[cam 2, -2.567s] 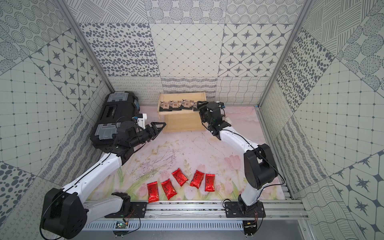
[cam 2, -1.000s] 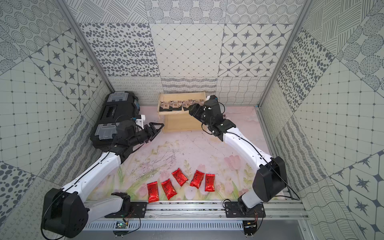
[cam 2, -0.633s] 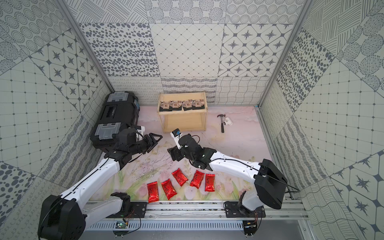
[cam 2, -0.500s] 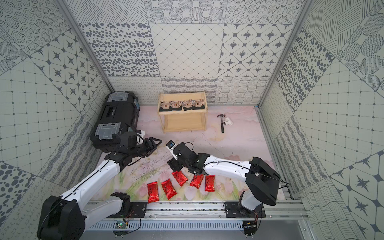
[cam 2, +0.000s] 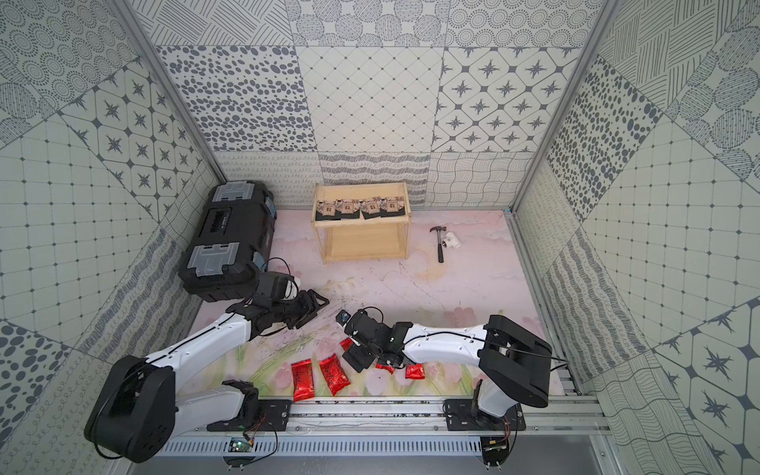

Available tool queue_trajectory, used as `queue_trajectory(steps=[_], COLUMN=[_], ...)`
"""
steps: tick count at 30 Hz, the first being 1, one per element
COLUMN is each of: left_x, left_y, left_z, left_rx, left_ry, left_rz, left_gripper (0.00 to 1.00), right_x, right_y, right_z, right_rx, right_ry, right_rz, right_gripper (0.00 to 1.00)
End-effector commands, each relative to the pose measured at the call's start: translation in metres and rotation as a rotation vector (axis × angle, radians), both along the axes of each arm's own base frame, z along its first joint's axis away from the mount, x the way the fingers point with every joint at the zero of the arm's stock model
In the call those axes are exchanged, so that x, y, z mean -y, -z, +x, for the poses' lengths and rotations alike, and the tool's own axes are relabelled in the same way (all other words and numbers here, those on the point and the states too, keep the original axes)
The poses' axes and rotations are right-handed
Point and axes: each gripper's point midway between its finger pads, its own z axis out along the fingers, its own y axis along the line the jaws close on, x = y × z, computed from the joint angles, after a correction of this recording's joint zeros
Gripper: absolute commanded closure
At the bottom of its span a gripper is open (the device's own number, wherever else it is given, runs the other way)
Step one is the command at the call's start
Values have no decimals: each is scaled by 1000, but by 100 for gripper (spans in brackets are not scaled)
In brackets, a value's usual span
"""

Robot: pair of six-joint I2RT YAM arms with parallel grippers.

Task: Place the tea bags on the shelf by color
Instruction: Move the tea bag to the center of the board.

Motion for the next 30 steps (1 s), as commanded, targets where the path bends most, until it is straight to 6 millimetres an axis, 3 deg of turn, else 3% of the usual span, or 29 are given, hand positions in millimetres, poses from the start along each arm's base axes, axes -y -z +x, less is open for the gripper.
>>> queue_trajectory(steps=[1,9,14,18,30], left_x=[19,32,35,36,40], left_y=[4,11,12,14,5], left_z=[3,7,10,14,27], left_rx=[21,23,35,39,79], left_ry=[84,117,125,118,110], left_rz=[-63,-125,-139,-149,-167], left_gripper=[35,37,38,39,40], right_x=[-4,-8,-9,-13,-35], right_y=[9,27,26,20,11], right_z=[-2,1,9,25,85], right_rx=[-21,-18,-7,4,43], right_ry=[11,6,15,14,-44], right_rz=[13,-6,17,56,178], right_gripper=[12,20,30,36,38])
